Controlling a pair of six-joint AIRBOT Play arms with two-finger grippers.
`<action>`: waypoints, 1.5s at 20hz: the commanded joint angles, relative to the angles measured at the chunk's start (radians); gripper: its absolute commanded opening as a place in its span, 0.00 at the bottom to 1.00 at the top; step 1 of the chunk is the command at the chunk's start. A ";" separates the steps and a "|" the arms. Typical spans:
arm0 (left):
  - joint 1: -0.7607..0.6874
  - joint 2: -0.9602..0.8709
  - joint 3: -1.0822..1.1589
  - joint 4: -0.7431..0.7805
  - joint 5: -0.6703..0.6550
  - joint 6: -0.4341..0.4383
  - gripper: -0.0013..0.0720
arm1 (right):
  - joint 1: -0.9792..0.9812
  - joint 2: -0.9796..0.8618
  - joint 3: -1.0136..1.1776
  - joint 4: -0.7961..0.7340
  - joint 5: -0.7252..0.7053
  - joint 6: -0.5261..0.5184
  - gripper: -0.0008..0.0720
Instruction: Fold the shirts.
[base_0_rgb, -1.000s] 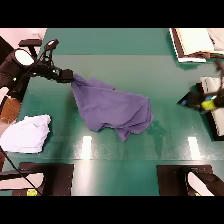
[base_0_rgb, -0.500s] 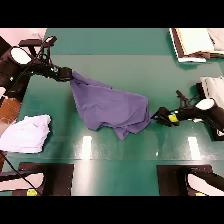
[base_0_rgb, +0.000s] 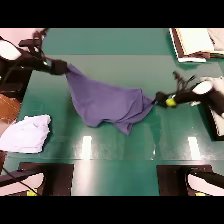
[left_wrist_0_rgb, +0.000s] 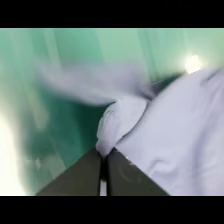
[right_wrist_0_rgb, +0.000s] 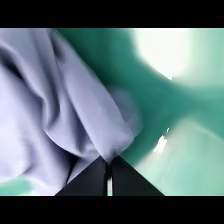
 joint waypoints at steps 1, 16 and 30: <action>0.002 0.137 0.117 0.018 0.016 0.000 0.05 | -0.080 0.156 0.197 -0.106 0.090 -0.005 0.03; 0.001 0.475 0.623 0.016 0.042 -0.007 0.04 | -0.343 0.428 0.891 -0.122 0.401 -0.005 0.03; 0.002 -0.177 0.233 0.134 -0.058 -0.033 0.05 | -0.128 -0.235 0.652 -0.217 0.372 0.010 0.03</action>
